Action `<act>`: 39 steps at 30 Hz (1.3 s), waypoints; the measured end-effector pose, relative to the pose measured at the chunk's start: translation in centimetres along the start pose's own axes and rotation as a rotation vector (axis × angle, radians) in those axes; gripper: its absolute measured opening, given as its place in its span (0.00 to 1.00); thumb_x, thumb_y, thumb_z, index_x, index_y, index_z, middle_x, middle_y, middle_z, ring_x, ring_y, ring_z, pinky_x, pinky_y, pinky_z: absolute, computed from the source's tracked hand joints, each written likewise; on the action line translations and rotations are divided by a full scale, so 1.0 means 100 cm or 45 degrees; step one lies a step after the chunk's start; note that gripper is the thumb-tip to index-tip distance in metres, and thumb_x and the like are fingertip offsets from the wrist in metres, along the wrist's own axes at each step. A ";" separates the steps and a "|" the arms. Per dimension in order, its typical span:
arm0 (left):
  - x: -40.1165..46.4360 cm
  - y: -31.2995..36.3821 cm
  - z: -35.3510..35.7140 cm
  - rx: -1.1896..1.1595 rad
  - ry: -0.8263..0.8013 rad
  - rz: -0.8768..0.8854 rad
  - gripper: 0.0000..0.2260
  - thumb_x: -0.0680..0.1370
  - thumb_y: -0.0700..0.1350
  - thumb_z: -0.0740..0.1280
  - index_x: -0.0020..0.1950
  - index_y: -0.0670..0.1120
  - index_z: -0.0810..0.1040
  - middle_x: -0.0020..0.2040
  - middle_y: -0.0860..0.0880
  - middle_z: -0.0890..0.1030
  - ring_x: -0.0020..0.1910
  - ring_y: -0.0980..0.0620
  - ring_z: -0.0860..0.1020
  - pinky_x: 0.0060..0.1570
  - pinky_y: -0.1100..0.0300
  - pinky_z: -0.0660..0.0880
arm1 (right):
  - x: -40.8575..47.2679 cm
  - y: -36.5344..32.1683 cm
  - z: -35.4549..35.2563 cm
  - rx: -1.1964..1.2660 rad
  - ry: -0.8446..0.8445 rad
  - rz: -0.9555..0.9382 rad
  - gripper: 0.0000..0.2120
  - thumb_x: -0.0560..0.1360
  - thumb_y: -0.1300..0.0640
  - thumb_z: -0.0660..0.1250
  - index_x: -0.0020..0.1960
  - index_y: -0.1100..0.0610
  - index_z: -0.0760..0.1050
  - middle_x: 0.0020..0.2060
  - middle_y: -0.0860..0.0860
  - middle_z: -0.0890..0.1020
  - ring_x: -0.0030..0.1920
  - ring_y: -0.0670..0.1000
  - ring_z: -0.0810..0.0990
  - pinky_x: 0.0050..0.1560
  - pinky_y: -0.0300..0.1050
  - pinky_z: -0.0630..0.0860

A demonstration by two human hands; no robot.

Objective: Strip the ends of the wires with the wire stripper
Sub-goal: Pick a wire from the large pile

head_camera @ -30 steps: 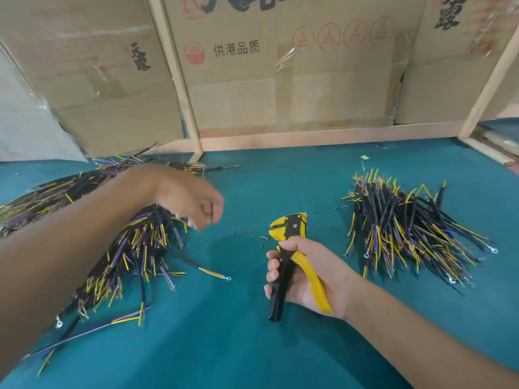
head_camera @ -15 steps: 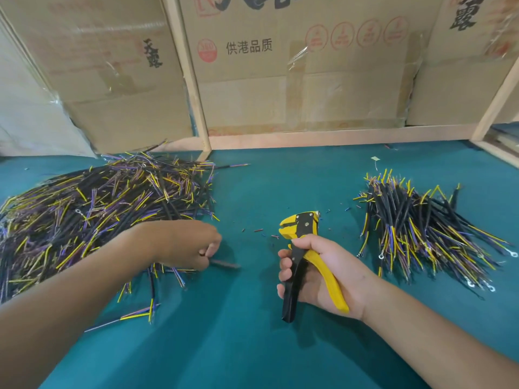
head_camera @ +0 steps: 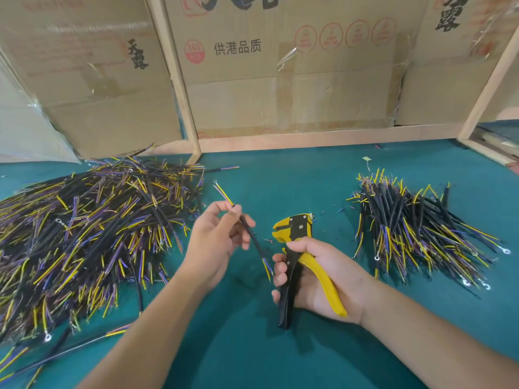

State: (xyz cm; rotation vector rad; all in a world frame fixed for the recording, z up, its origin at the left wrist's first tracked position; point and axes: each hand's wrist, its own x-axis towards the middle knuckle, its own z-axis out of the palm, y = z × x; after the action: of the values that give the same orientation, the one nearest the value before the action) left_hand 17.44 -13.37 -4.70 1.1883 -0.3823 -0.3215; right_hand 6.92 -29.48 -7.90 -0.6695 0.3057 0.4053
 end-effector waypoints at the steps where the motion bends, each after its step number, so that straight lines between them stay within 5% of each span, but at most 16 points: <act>1: 0.001 -0.005 -0.001 0.002 -0.020 -0.011 0.05 0.83 0.39 0.60 0.47 0.45 0.68 0.36 0.44 0.81 0.26 0.51 0.73 0.27 0.62 0.71 | 0.002 0.000 -0.002 0.001 -0.008 0.002 0.16 0.61 0.55 0.80 0.43 0.65 0.84 0.36 0.57 0.78 0.34 0.57 0.78 0.46 0.58 0.79; 19: 0.014 -0.019 -0.009 0.243 -0.068 -0.031 0.06 0.81 0.43 0.66 0.47 0.45 0.71 0.31 0.48 0.77 0.21 0.53 0.67 0.20 0.64 0.64 | 0.011 0.001 -0.012 0.015 -0.058 0.028 0.15 0.64 0.54 0.79 0.44 0.65 0.84 0.37 0.56 0.78 0.35 0.57 0.78 0.48 0.59 0.78; 32: 0.013 -0.022 -0.007 0.183 -0.091 -0.096 0.06 0.82 0.38 0.64 0.51 0.36 0.78 0.37 0.43 0.80 0.28 0.49 0.75 0.29 0.60 0.76 | 0.010 0.000 -0.012 0.001 -0.070 0.020 0.16 0.64 0.54 0.79 0.45 0.65 0.83 0.37 0.57 0.78 0.35 0.57 0.78 0.47 0.59 0.78; 39: 0.015 -0.025 -0.008 0.319 -0.083 -0.023 0.09 0.81 0.40 0.66 0.51 0.34 0.78 0.34 0.45 0.79 0.27 0.50 0.73 0.27 0.61 0.73 | 0.012 0.000 -0.014 -0.001 -0.062 0.023 0.16 0.65 0.54 0.79 0.45 0.65 0.84 0.37 0.57 0.79 0.36 0.58 0.78 0.48 0.59 0.77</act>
State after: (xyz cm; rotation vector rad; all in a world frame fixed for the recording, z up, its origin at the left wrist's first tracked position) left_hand 19.02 -14.17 -7.17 1.4295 -0.4787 -0.3356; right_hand 7.79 -30.09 -9.47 -0.6574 0.2656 0.4387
